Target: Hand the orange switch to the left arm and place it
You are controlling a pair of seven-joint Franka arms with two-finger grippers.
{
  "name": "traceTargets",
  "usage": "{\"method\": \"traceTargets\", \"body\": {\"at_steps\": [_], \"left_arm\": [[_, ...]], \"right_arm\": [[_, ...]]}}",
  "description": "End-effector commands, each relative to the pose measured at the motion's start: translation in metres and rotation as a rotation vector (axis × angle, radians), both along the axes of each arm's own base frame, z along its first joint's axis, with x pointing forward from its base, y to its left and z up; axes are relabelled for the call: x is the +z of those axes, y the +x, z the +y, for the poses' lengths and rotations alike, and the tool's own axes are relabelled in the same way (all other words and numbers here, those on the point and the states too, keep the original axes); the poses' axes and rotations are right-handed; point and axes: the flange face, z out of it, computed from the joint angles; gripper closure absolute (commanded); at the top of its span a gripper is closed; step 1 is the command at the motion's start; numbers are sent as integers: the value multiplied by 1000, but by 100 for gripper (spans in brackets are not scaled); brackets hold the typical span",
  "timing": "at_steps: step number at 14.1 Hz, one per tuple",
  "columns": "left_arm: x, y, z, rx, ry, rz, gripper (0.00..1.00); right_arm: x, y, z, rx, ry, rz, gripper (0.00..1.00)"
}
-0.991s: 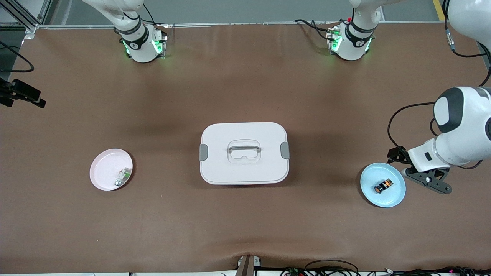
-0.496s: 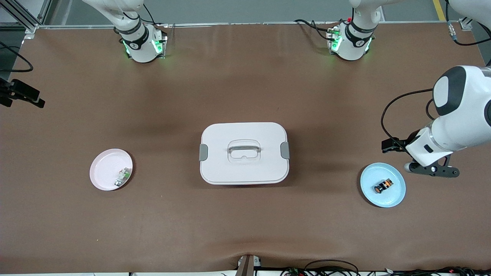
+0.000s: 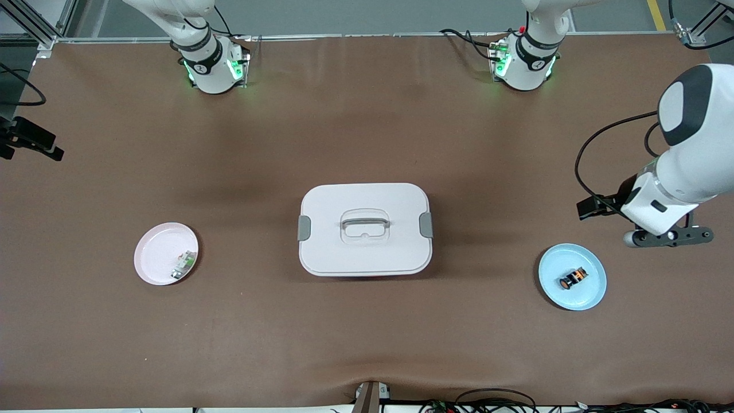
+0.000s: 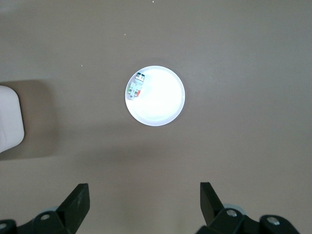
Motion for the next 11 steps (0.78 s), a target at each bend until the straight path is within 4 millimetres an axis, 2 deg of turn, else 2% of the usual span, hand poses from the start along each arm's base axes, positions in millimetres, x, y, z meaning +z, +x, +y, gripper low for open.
{"method": "traceTargets", "body": {"at_steps": [1,2,4,6,9,11], "left_arm": [[19,0,26,38,-3,13,0],[27,3,35,51,-5,10,0],[31,3,35,55,-9,11,0],[43,-3,36,57,0,14,0],[69,-15,30,64,10,45,0],[96,-32,22,62,27,20,0]], "right_arm": [[5,1,-3,-10,6,-1,0],[4,1,-2,-10,7,1,0],[4,2,-1,-7,7,2,0],[-1,4,0,-5,8,13,0],[-5,6,-2,-10,10,20,0],[-5,6,-1,-8,8,21,0]]}}
